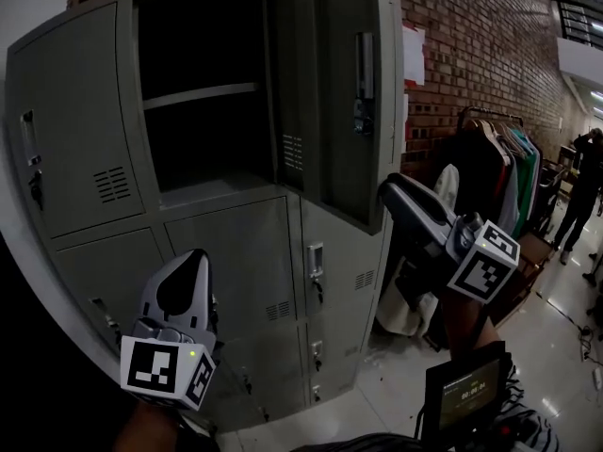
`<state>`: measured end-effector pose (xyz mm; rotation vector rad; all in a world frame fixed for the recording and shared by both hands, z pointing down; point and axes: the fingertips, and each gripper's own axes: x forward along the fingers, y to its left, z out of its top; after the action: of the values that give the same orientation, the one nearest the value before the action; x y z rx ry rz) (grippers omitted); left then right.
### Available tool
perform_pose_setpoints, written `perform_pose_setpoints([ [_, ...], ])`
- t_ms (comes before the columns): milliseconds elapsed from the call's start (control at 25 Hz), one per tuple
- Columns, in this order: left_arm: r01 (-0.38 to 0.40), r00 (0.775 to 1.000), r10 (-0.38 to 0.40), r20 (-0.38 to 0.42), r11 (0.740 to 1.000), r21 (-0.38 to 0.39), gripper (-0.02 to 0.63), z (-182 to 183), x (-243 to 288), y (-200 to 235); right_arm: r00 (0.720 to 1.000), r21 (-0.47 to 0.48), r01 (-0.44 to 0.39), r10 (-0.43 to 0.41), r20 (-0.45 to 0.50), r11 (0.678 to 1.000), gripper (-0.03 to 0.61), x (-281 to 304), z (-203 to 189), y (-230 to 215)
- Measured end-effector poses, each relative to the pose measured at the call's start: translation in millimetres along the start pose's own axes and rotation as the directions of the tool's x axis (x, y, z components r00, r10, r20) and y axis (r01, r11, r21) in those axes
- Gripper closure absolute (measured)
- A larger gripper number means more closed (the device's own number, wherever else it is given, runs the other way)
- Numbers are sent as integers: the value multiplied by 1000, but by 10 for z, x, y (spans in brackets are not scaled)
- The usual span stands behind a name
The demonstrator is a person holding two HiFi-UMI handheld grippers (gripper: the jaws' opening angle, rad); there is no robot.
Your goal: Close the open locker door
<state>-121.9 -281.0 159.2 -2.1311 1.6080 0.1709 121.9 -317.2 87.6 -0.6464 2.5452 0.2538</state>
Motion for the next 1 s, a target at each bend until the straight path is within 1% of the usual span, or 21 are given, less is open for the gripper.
perform_pose_setpoints([
  [120, -26, 1000, 27, -15, 1000, 5, 609, -30, -131, 94, 999, 17, -42, 42, 11, 999, 503, 104, -62, 210],
  [280, -66, 997, 67, -37, 998, 22, 609, -50, -343, 254, 996, 17, -93, 93, 19, 996, 508, 301, -158, 491],
  [480, -116, 991, 119, -63, 992, 38, 609, 47, -632, 357, 991, 7, -137, 137, 8, 991, 508, 497, -220, 787],
  [600, -142, 987, 145, -74, 989, 51, 609, 26, -783, 522, 986, 1, -164, 164, -5, 986, 508, 725, -380, 965],
  [760, -164, 982, 169, -87, 985, 62, 609, -51, -937, 750, 980, 19, -198, 198, -11, 980, 506, 1085, -642, 1168],
  [880, -170, 981, 174, -86, 984, 55, 609, -59, -997, 837, 979, 27, -204, 204, -21, 979, 506, 1301, -765, 1267],
  [1000, -178, 980, 180, -87, 984, 24, 609, -104, -1033, 930, 979, 27, -200, 201, -38, 979, 509, 1508, -896, 1331],
])
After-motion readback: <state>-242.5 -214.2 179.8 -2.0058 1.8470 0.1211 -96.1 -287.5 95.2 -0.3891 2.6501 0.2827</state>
